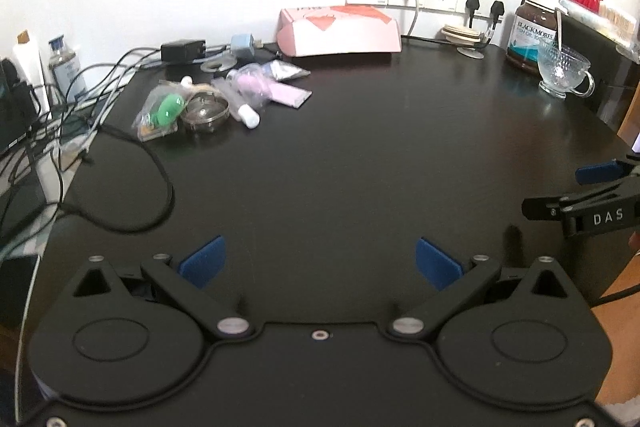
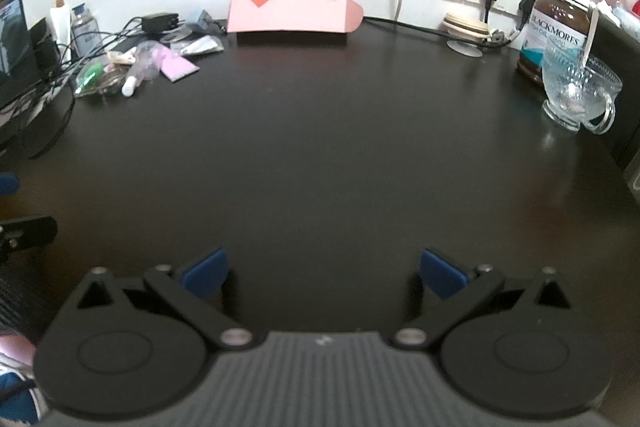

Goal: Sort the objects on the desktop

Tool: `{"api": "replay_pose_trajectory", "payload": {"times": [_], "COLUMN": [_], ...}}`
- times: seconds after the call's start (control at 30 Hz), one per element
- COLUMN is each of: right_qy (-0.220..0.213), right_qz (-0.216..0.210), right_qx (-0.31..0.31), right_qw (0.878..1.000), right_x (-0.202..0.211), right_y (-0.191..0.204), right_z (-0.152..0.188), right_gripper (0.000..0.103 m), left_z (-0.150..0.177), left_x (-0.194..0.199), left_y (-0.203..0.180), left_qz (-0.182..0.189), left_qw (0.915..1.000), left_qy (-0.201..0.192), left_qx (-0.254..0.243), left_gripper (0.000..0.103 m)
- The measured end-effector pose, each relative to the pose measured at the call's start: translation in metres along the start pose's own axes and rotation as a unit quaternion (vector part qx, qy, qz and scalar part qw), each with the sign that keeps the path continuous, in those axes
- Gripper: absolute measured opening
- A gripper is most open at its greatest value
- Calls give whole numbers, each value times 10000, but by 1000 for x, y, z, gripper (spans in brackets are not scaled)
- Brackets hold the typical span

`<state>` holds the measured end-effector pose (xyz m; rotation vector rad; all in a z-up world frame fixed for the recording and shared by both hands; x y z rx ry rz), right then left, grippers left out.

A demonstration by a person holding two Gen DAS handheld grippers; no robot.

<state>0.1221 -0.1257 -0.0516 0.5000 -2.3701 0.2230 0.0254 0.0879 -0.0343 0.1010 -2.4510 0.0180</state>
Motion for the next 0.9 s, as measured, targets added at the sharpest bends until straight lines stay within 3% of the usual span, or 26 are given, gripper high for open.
{"api": "replay_pose_trajectory", "payload": {"times": [0.9], "right_qy": [-613], "right_qz": [-9], "right_qx": [-107], "right_qw": [9981], "right_x": [-16], "right_y": [-14], "right_z": [-94], "right_gripper": [102], "left_z": [-85], "left_x": [-27], "left_y": [19], "left_qz": [-276], "left_qw": [9976], "left_qy": [-587], "left_qx": [-225], "left_gripper": [103]}}
Point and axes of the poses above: each gripper's, at about its wrist camera, not at the fingertips, and x roughly against the way its jaws point, y to its left, z to its underside, the point moved 6 cm from there along -x, roughly the way its jaws point, and after that the axes turned 2 degrees about -y, right-handed, at the moved point
